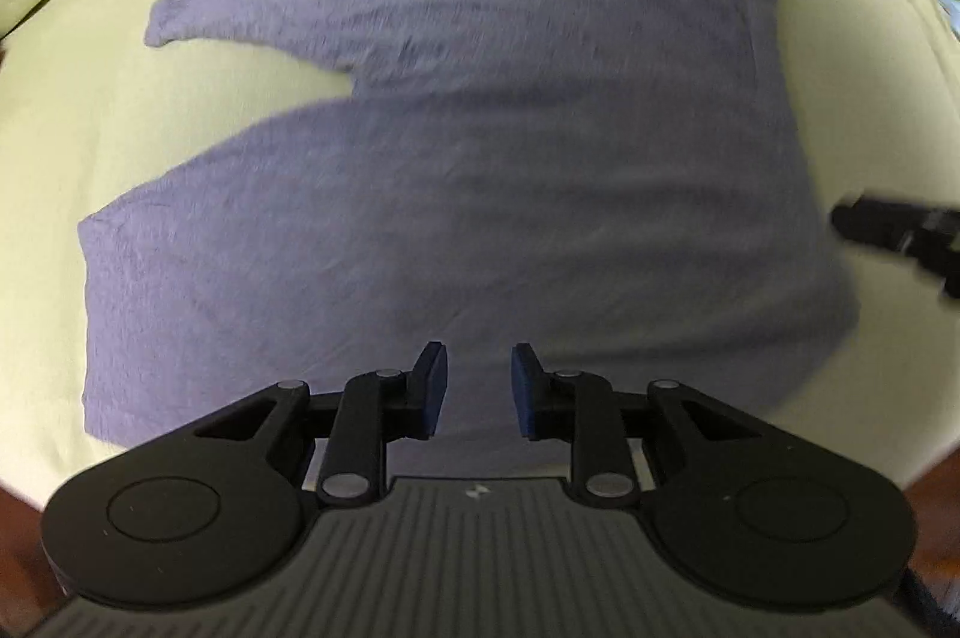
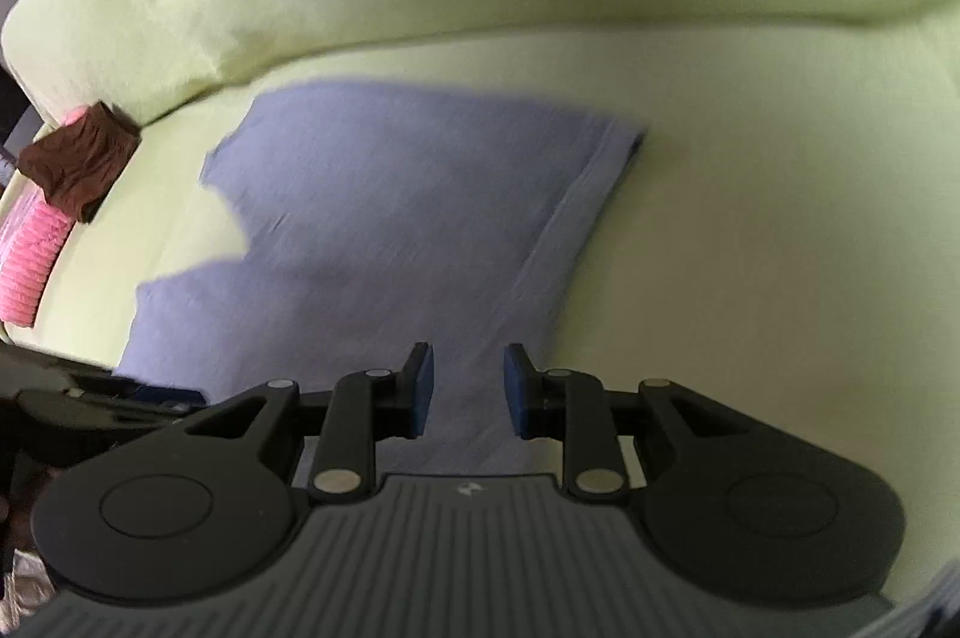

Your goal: Fold clothes

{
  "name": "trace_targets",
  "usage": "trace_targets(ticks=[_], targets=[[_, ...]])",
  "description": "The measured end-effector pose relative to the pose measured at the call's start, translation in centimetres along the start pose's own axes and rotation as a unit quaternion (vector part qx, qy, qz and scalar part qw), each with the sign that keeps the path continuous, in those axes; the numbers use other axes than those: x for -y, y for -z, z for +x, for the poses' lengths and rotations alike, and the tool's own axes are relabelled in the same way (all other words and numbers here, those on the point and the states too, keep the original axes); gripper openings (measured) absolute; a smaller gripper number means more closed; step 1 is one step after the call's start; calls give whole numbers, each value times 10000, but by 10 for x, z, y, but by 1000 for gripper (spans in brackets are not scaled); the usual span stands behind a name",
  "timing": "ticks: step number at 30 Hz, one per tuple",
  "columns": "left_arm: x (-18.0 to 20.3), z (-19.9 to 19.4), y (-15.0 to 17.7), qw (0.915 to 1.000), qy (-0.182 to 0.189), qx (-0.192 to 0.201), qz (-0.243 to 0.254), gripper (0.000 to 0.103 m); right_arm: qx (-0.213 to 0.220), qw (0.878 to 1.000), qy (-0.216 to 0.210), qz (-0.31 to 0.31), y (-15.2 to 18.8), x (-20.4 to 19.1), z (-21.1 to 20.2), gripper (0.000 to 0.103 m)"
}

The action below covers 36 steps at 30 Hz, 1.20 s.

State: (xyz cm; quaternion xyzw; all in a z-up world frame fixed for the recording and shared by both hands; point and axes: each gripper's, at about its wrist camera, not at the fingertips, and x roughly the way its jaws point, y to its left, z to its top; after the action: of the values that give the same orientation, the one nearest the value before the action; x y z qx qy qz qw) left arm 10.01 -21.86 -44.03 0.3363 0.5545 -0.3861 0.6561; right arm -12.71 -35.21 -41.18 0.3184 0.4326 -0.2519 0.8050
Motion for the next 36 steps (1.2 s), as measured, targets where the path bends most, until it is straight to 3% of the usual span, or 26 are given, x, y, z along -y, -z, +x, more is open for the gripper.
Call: trace_targets(ticks=[5,7,11,14,18,22,24,27,30,36], targets=[[-33,9,38,9989,54,-378,273,29,-517,9916,1069,513,67,-34,24,23],[-43,3,44,9990,97,-383,218,29,-379,9916,1043,666,75,-41,15,23],[-62,-9,34,10000,-10,87,-7,29,273,9953,891,269,64,-66,-4,24],[-65,3,22,9995,-191,261,-58,32,587,9948,833,15,52,-71,12,26],[-63,11,24,9988,-413,220,-169,36,325,9938,1045,-212,63,-65,44,29],[-61,-24,18,9968,-528,391,-446,37,299,9964,770,-190,55,-71,22,31],[-75,-46,2,9930,-389,695,-875,37,360,9968,662,-273,45,-78,6,36],[-95,-61,-24,9877,-304,1126,-1045,38,479,9969,526,-327,34,-85,-2,38],[-119,-60,-63,9845,-348,1547,-753,41,566,9968,432,-365,20,-95,7,38],[-152,-18,-137,9811,-156,1893,370,41,700,9969,297,-221,9,-139,49,38]])
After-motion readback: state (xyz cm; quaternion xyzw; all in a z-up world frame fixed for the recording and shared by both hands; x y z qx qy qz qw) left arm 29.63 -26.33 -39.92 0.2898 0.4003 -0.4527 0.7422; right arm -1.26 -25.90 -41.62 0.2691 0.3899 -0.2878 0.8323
